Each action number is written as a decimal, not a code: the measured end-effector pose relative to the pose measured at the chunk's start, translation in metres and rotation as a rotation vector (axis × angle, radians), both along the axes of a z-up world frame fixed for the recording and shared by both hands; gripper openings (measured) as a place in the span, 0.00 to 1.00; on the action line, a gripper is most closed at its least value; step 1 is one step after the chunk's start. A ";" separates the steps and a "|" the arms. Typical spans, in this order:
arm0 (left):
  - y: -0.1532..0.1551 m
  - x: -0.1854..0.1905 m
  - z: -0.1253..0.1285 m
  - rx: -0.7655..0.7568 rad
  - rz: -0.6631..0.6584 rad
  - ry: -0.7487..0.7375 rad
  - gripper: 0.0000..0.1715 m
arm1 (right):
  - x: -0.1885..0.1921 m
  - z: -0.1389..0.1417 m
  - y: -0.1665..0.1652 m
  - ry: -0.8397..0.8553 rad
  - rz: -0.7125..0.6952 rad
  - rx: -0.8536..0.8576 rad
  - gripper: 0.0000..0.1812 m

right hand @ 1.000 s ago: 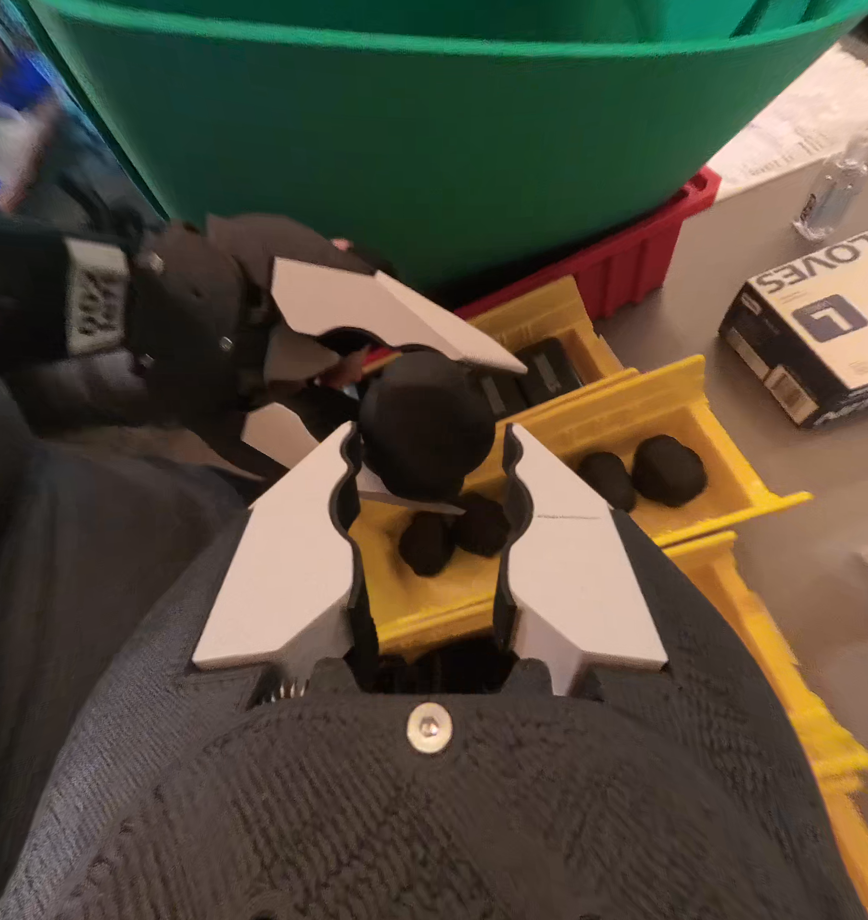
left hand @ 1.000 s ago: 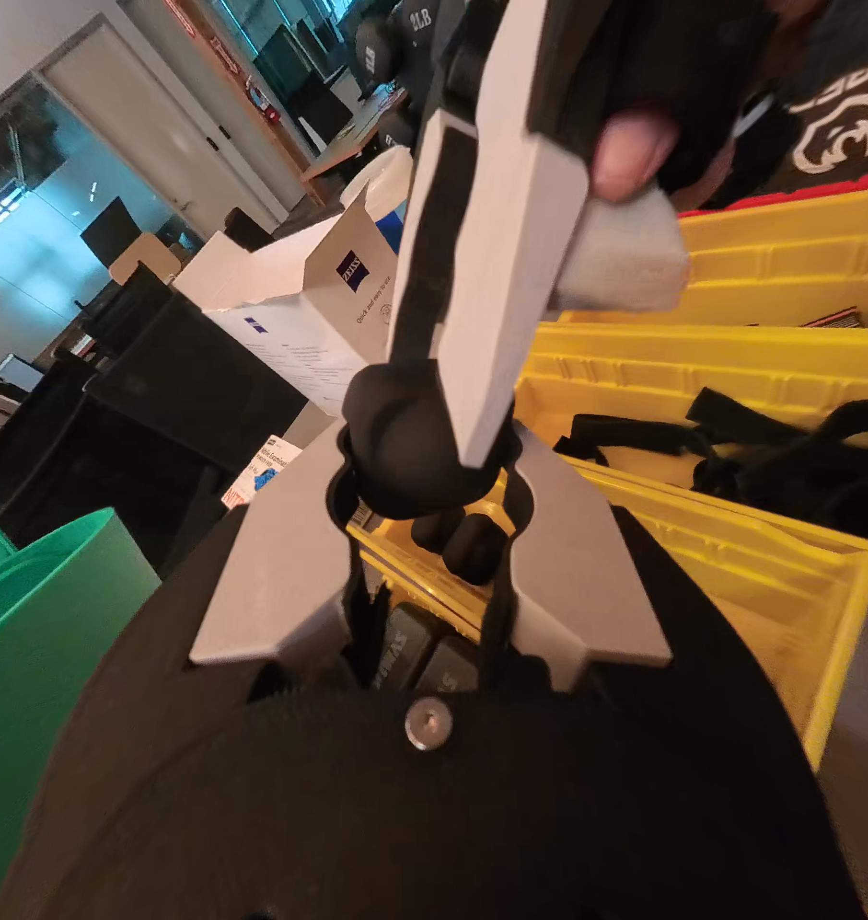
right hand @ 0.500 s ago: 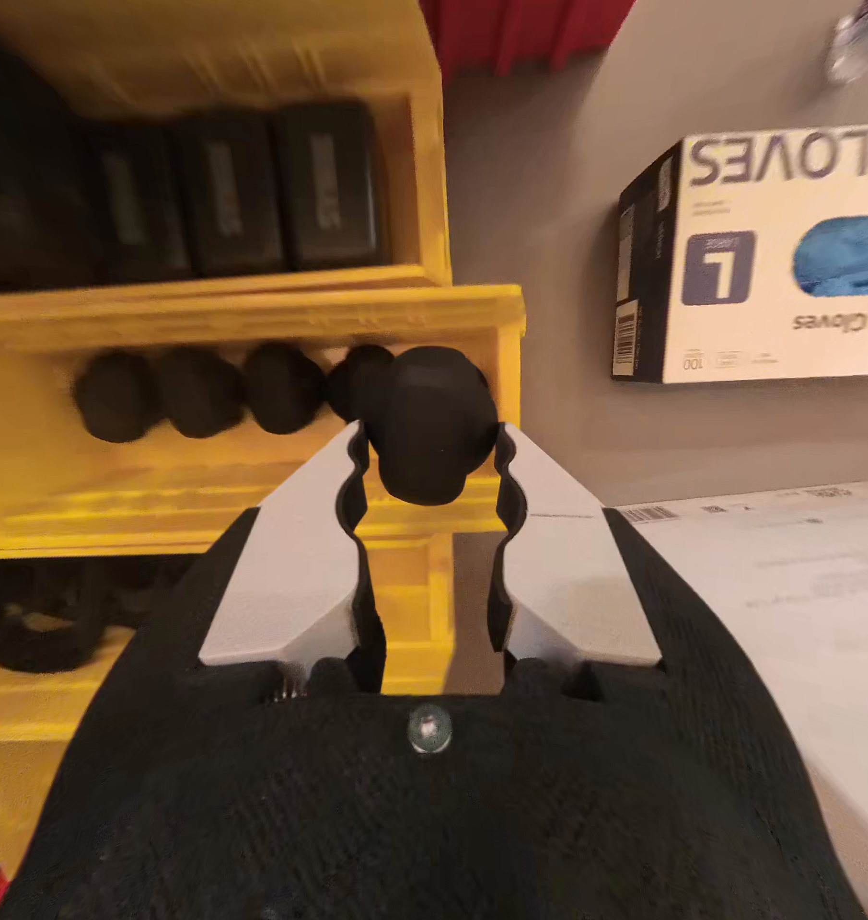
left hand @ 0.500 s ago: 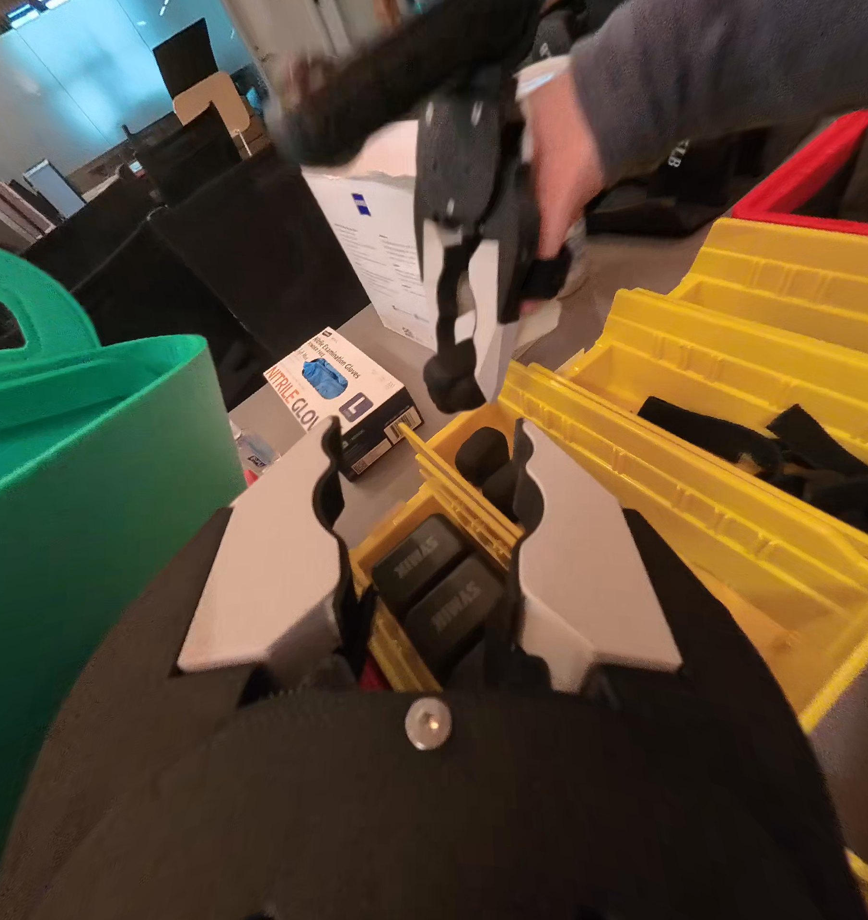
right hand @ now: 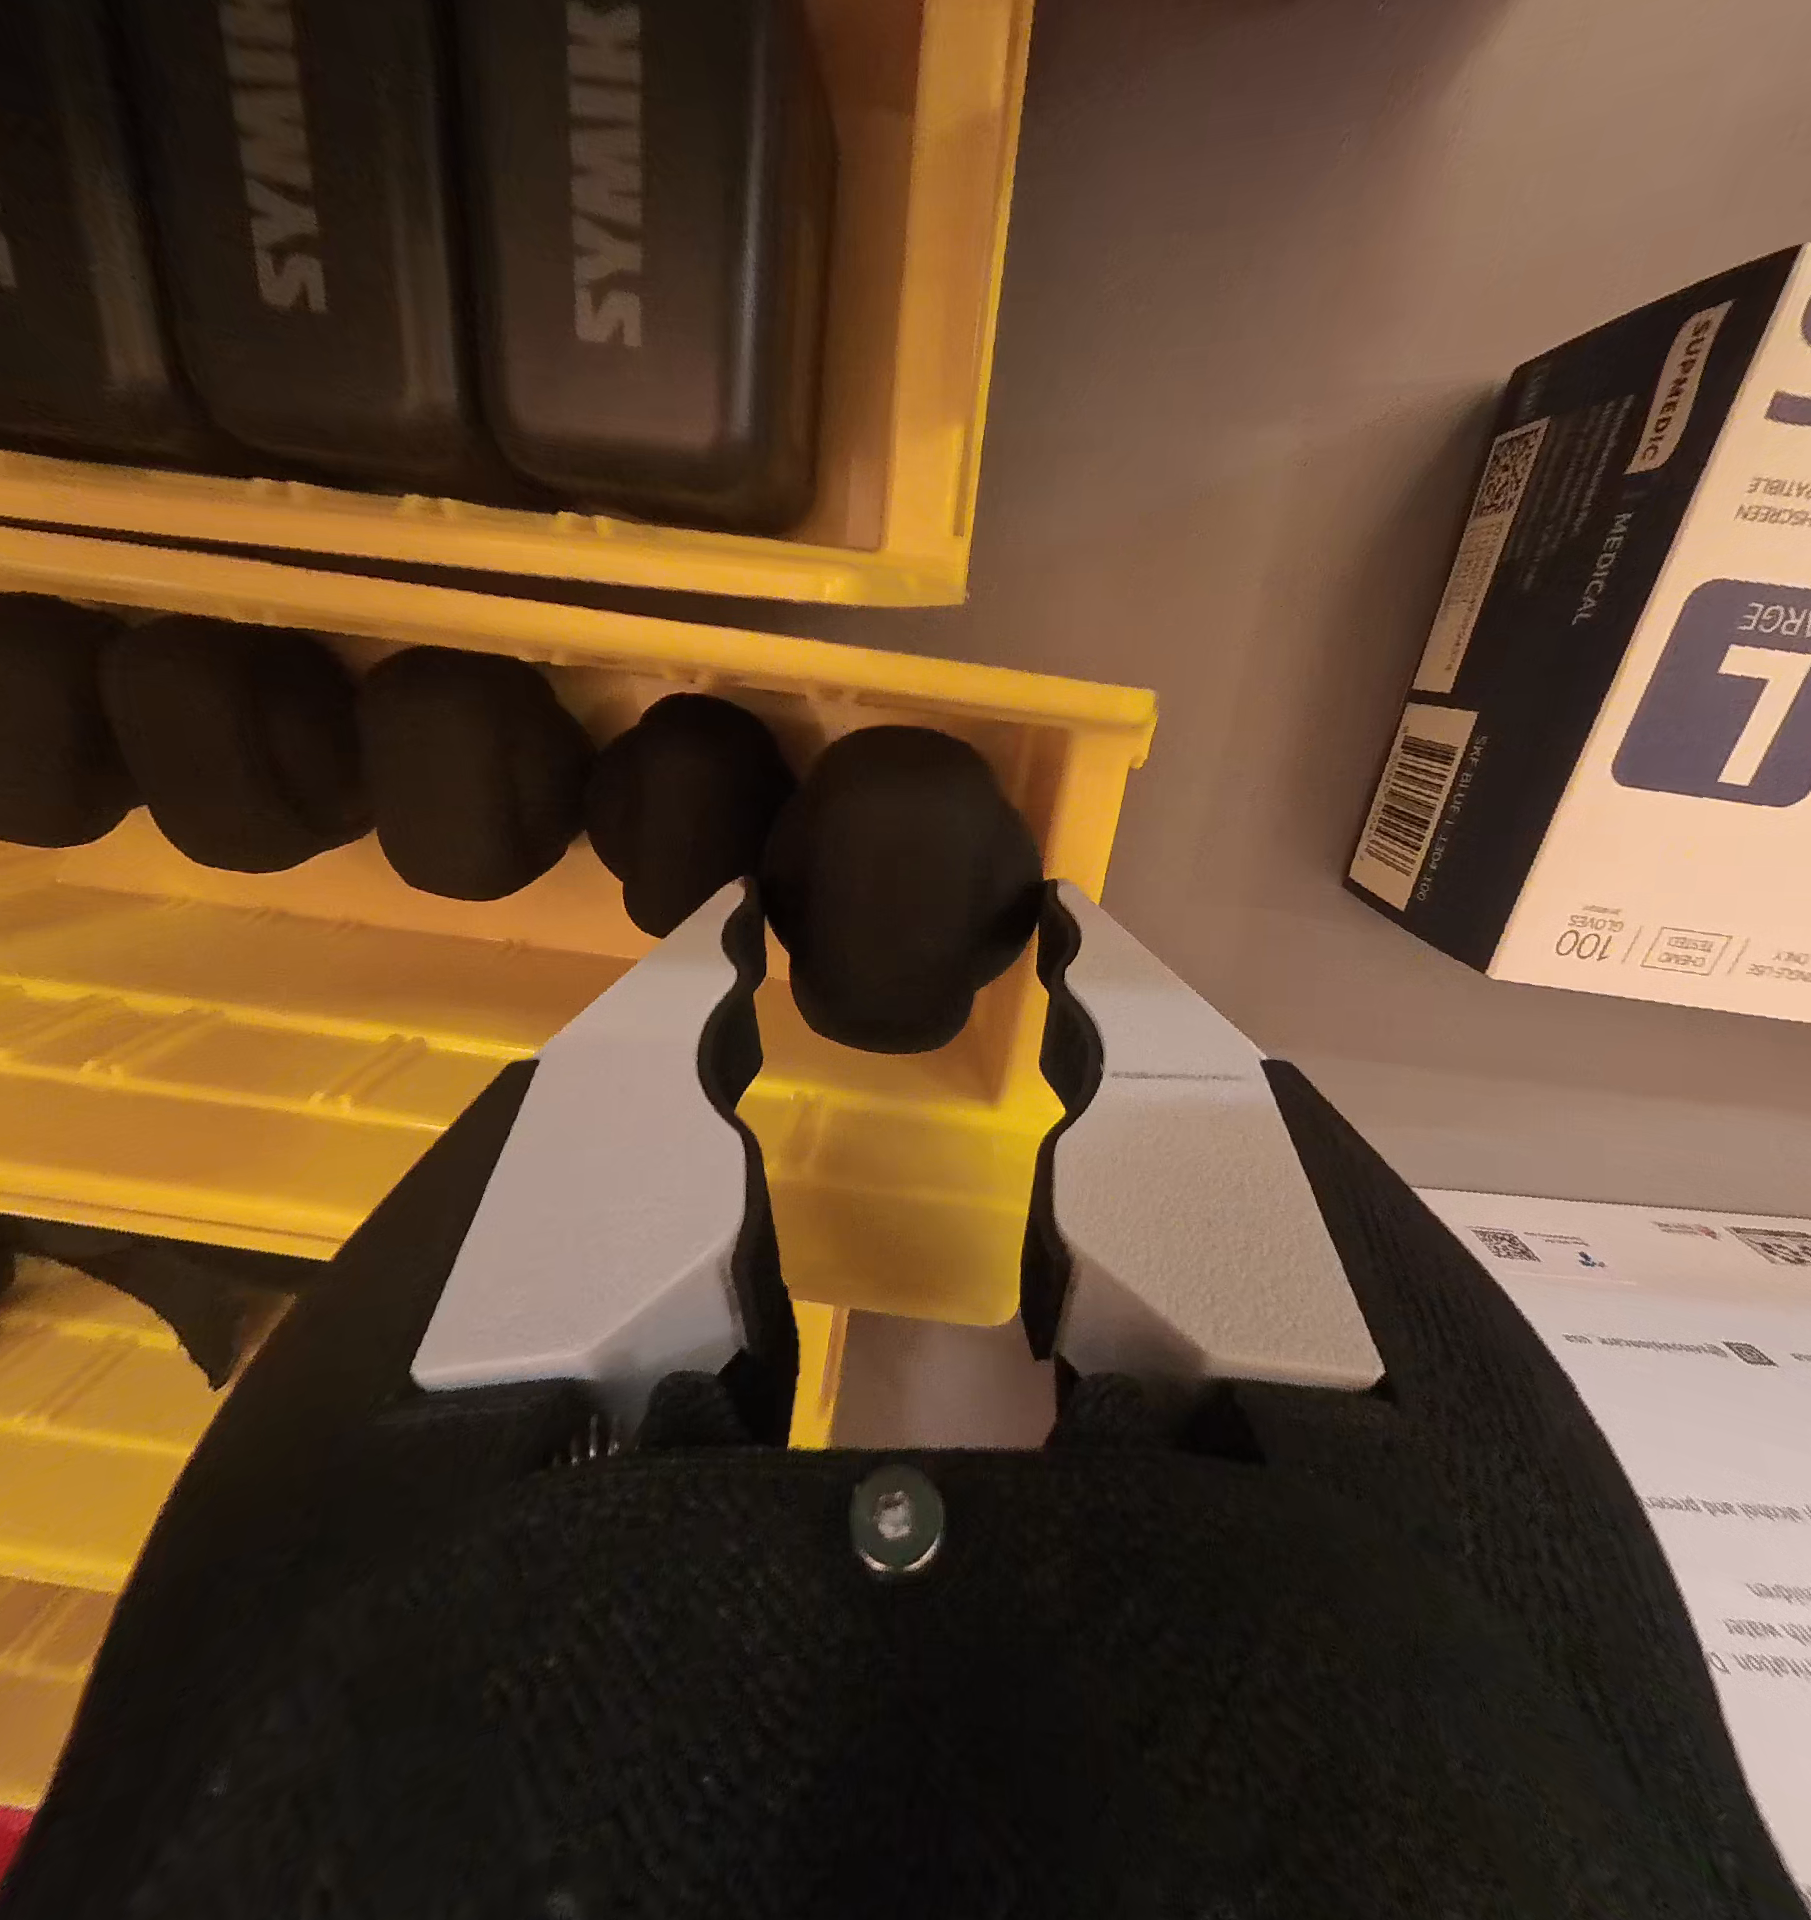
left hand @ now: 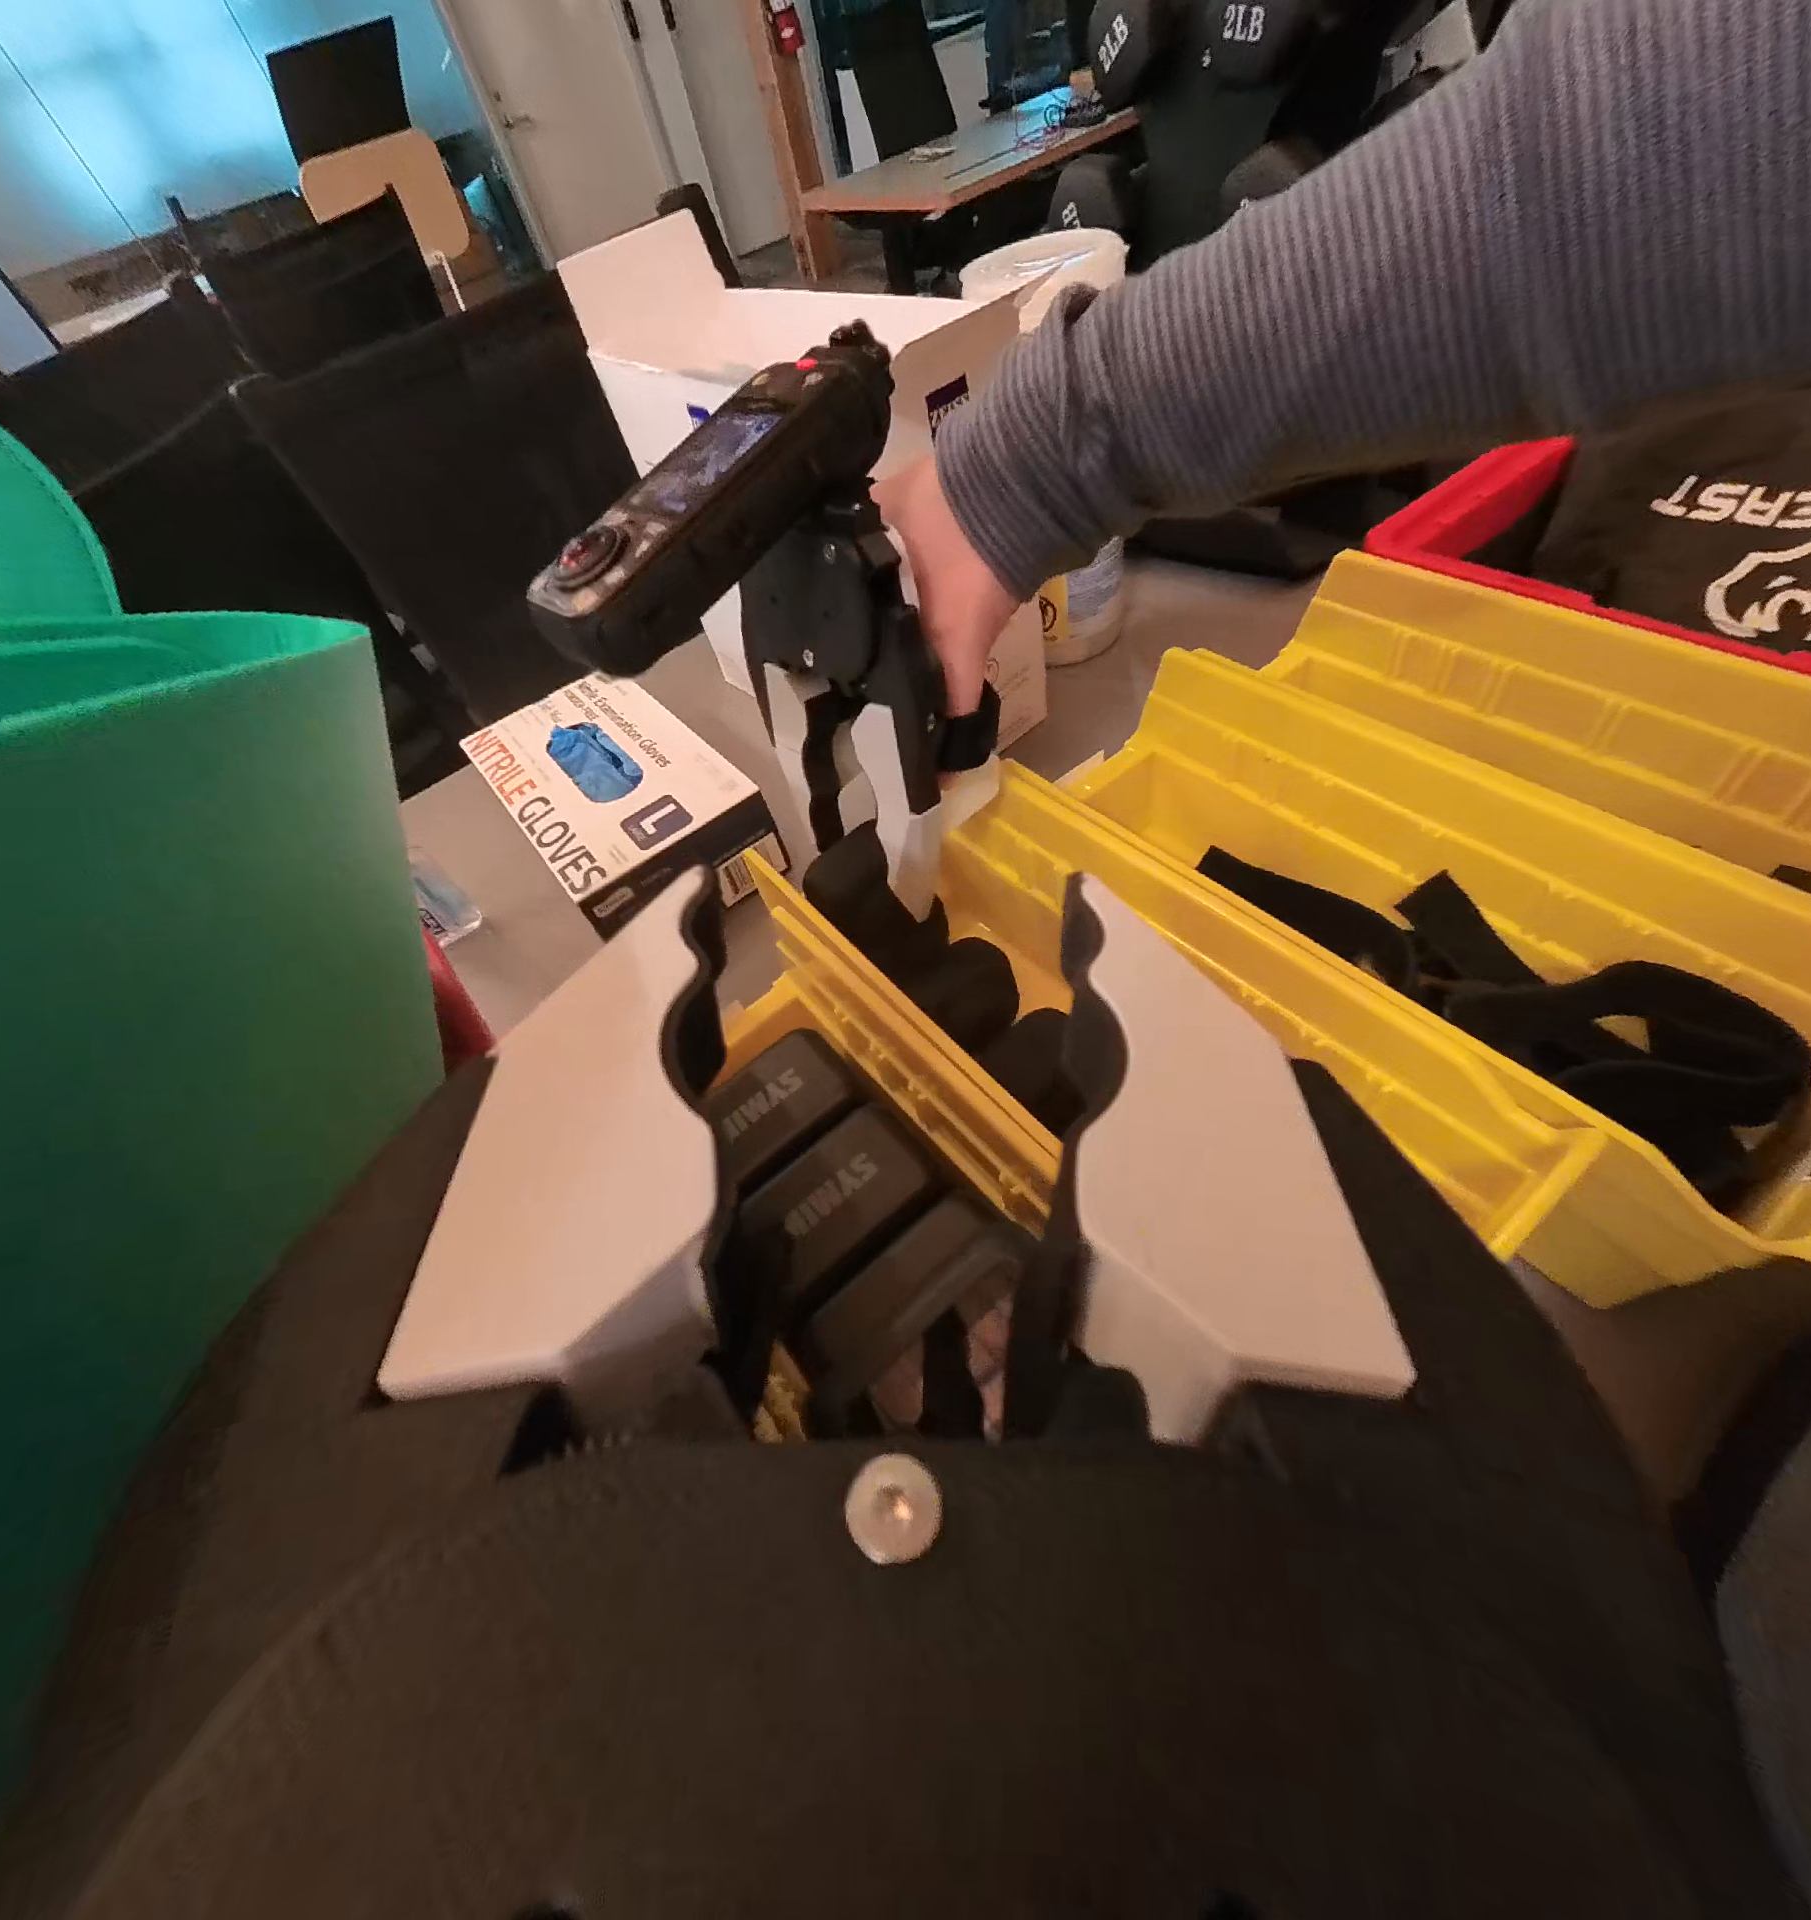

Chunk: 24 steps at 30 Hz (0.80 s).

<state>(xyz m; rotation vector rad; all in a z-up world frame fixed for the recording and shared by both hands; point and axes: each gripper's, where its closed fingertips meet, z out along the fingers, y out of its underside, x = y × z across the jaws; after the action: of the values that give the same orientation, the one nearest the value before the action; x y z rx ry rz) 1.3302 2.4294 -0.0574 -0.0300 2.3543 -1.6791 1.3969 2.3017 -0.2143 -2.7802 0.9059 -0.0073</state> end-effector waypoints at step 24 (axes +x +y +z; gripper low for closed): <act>0.002 -0.009 -0.010 0.019 -0.021 0.085 0.38 | 0.002 0.007 -0.008 -0.058 -0.050 0.020 0.26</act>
<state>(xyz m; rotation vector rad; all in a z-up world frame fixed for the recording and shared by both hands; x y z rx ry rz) 1.3211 2.4313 -0.0674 -0.0751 2.4400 -1.6969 1.3984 2.2941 -0.2070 -2.7236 0.9553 -0.0864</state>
